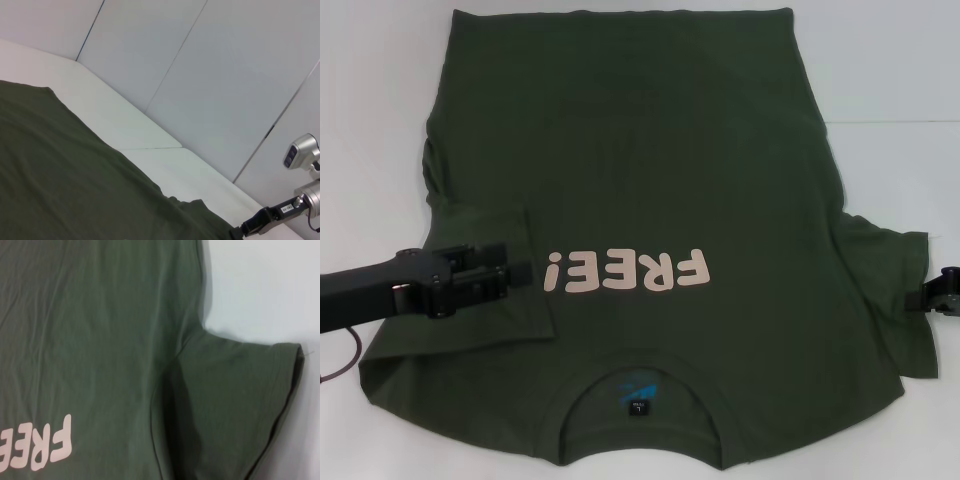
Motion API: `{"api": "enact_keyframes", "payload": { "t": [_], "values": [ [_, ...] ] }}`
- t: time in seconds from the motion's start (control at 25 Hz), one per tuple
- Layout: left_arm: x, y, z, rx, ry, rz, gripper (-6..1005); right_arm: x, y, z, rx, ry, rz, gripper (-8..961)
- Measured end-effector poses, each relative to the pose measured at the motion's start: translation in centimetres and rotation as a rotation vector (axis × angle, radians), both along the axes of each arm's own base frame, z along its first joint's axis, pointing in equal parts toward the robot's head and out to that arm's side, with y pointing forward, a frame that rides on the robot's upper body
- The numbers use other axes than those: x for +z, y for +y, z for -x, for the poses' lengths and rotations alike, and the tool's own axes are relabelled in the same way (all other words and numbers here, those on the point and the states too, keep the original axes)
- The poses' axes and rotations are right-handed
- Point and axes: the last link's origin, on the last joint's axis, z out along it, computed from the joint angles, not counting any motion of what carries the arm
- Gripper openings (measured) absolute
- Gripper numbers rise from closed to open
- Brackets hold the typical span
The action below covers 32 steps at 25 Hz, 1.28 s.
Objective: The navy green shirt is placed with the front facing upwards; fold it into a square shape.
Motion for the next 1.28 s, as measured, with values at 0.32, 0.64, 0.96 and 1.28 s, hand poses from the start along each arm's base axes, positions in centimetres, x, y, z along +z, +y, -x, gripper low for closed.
{"api": "enact_keyframes", "payload": {
  "t": [0.32,0.64,0.96,1.28],
  "values": [
    [0.2,-0.3,0.2,0.008,-0.013,-0.01,645,1.6,0.3,-0.6,0.042,-0.059,-0.059,30],
    [0.9,-0.6,0.4,0.015,-0.05,-0.039,646,2.6,1.0,-1.3,0.029,-0.107,-0.131,30],
    [2.3,-0.7,1.1,0.069,-0.103,-0.104,646,4.1,1.6,-1.7,-0.021,-0.116,-0.18,31],
    [3.0,-0.5,1.4,0.099,-0.109,-0.119,645,5.9,2.7,-1.2,-0.013,-0.136,-0.199,31]
  ]
}}
